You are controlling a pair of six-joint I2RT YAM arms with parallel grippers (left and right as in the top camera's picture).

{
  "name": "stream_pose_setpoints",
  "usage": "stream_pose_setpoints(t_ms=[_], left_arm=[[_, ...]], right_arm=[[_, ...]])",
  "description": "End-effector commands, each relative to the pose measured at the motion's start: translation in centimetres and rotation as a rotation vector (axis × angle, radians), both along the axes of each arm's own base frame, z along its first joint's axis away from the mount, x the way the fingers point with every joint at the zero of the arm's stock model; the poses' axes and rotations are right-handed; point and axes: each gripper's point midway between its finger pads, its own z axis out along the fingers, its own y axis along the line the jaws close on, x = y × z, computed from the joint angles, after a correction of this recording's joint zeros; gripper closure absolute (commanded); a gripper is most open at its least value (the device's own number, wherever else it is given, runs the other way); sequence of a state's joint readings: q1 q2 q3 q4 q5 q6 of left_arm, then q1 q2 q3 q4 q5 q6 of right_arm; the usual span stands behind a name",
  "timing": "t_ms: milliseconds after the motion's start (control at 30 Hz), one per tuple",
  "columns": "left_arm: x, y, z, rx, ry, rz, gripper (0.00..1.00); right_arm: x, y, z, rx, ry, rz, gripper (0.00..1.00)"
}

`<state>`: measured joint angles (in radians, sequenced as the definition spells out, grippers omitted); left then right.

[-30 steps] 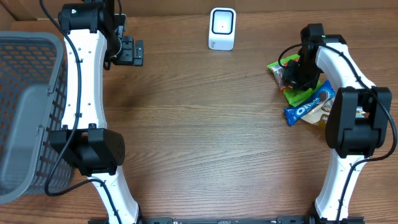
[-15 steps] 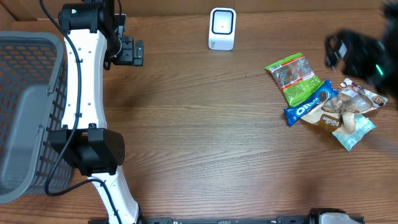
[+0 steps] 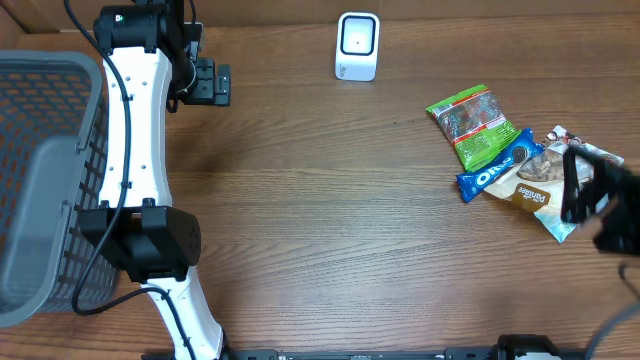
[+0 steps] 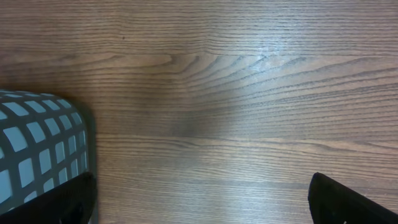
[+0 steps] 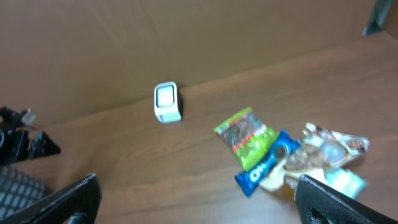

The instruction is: Scan the item barcode

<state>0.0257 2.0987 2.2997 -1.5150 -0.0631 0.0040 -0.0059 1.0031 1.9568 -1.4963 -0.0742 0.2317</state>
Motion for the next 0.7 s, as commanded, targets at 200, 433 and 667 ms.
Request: stream_pose_setpoints(t_ms=[200, 433, 667], left_arm=[[0.2, -0.4, -0.1, 0.0, 0.0, -0.027, 0.0], [0.2, -0.4, -0.1, 0.0, 0.0, -0.027, 0.0], [0.2, -0.4, -0.1, 0.0, 0.0, -0.027, 0.0]], right_arm=[[-1.2, -2.1, -2.4, -0.065, 0.076, -0.106, 0.0], [0.4, -3.4, -3.7, -0.088, -0.096, -0.176, 0.0], [3.0, -3.3, -8.4, -0.068, -0.318, -0.179, 0.0]])
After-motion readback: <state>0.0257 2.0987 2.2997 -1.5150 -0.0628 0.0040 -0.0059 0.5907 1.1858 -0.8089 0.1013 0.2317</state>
